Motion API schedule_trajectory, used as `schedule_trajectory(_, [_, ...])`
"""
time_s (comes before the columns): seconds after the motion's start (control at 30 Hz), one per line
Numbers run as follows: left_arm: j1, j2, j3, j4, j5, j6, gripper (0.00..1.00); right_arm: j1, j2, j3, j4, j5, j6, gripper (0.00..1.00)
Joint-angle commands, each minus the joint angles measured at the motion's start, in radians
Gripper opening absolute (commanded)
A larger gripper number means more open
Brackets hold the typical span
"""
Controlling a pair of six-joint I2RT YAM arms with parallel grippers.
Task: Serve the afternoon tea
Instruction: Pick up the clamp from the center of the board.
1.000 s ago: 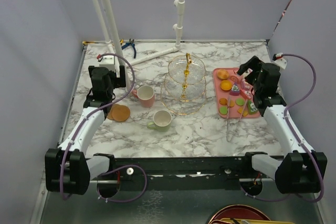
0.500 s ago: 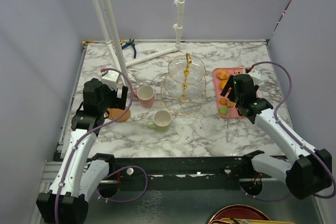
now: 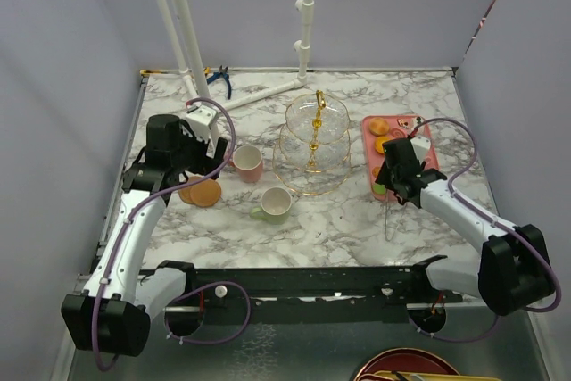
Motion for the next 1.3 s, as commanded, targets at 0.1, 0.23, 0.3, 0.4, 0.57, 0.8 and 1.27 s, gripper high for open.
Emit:
schedule_trajectory(0.1, [-0.047, 0.026, 0.04, -0.033, 0.061, 0.016, 0.99, 0.007, 0.075, -0.03, 0.035, -0.002, 0.04, 0.5])
schedule_trajectory(0.23, [-0.092, 0.041, 0.026, -0.021, 0.044, 0.02, 0.99, 0.007, 0.105, -0.011, 0.039, -0.011, 0.045, 0.39])
schedule_trajectory(0.3, [-0.119, 0.053, 0.02, -0.013, 0.026, 0.025, 0.99, 0.007, 0.117, -0.005, 0.039, -0.008, 0.053, 0.34])
schedule_trajectory(0.4, [-0.164, 0.062, 0.022, -0.012, 0.013, 0.024, 0.99, 0.008, 0.126, 0.001, 0.035, -0.007, 0.053, 0.25])
schedule_trajectory(0.57, [-0.243, 0.057, 0.027, 0.005, -0.003, 0.015, 0.99, 0.019, 0.099, 0.008, 0.035, -0.001, 0.023, 0.09])
schedule_trajectory(0.8, [-0.283, 0.053, 0.048, 0.01, 0.093, 0.061, 0.98, 0.161, 0.018, 0.126, -0.017, -0.009, -0.065, 0.0])
schedule_trajectory(1.27, [-0.322, -0.005, 0.037, 0.016, 0.361, 0.252, 0.98, 0.466, -0.159, 0.35, -0.266, -0.406, -0.218, 0.0])
